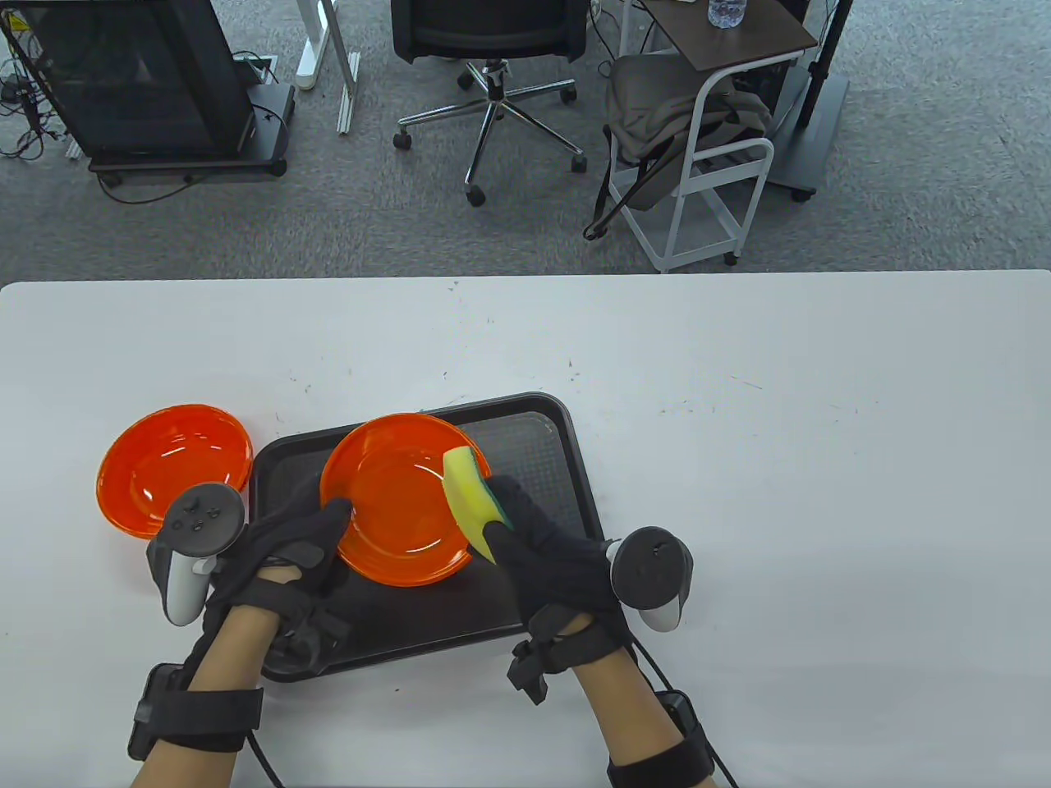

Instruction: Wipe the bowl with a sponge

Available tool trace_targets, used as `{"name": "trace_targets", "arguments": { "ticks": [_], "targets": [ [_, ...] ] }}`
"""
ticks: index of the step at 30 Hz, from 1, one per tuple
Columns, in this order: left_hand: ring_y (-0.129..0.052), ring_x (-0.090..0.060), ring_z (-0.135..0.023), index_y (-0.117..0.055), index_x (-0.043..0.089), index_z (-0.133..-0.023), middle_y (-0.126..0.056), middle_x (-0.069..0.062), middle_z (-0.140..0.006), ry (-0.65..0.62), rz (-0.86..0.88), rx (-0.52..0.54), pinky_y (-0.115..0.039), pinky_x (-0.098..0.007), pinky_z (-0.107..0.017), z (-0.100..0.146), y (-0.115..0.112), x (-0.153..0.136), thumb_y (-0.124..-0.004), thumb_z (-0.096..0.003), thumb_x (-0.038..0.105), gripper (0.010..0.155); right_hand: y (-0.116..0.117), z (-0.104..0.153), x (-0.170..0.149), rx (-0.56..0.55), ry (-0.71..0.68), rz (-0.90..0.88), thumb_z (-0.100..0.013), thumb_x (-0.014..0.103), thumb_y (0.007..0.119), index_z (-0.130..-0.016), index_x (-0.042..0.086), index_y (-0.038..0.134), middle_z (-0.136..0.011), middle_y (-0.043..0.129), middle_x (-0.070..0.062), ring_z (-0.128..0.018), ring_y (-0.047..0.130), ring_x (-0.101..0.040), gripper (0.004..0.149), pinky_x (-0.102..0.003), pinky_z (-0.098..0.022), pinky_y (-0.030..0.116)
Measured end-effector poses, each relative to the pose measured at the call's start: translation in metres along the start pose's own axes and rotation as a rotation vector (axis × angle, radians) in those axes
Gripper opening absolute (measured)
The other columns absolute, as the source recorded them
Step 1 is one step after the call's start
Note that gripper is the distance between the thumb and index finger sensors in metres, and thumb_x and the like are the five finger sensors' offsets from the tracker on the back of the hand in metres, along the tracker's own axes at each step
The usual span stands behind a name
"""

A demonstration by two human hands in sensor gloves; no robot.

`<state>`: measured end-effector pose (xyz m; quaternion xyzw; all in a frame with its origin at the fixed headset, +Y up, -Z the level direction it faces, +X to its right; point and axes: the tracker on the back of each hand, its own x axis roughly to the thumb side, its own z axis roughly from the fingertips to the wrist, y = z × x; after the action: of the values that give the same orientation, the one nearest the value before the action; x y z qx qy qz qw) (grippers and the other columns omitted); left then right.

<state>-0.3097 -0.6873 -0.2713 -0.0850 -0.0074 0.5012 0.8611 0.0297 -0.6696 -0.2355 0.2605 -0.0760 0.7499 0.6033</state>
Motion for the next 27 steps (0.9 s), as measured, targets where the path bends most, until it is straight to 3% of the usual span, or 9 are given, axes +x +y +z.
{"name": "trace_targets", "arguments": {
  "ticks": [10,16,22,27],
  "targets": [
    [-0.103,-0.010,-0.013,-0.061,0.008,-0.101,-0.097,-0.009,-0.047,-0.056,-0.001,-0.020,-0.093,-0.029,-0.010,0.009,-0.002,0.006,-0.073,-0.0536,0.046,0.062,0.007,-0.001,0.020,0.066,-0.113,0.415,-0.061,0.030,0.078,-0.103,0.014,0.055,-0.104,0.064,-0.028,-0.068,0.093,-0.033,0.051,-0.057,-0.055,0.075],
    [-0.103,-0.010,-0.012,-0.062,0.008,-0.101,-0.097,-0.009,-0.046,-0.090,-0.028,-0.025,-0.093,-0.029,-0.010,0.015,-0.005,0.012,-0.073,-0.0535,0.047,0.062,0.023,0.001,0.040,0.138,-0.238,0.842,-0.059,0.030,0.080,-0.103,0.016,0.055,-0.107,0.061,-0.025,-0.072,0.089,-0.033,0.052,-0.057,-0.057,0.072],
    [-0.103,-0.010,-0.011,-0.063,0.008,-0.101,-0.097,-0.009,-0.045,-0.116,-0.029,-0.054,-0.093,-0.029,-0.010,0.016,-0.011,0.014,-0.074,-0.0535,0.047,0.062,0.039,0.001,0.045,0.199,-0.292,1.011,-0.060,0.030,0.078,-0.103,0.016,0.055,-0.107,0.064,-0.021,-0.073,0.087,-0.033,0.051,-0.057,-0.057,0.071],
    [-0.103,-0.010,-0.011,-0.063,0.009,-0.101,-0.097,-0.009,-0.045,-0.161,-0.049,-0.084,-0.093,-0.029,-0.010,0.016,-0.019,0.020,-0.073,-0.0537,0.048,0.062,0.056,-0.002,0.045,0.316,-0.270,1.227,-0.059,0.030,0.079,-0.102,0.016,0.057,-0.105,0.069,-0.020,-0.072,0.087,-0.033,0.049,-0.057,-0.057,0.072]
  ]
}}
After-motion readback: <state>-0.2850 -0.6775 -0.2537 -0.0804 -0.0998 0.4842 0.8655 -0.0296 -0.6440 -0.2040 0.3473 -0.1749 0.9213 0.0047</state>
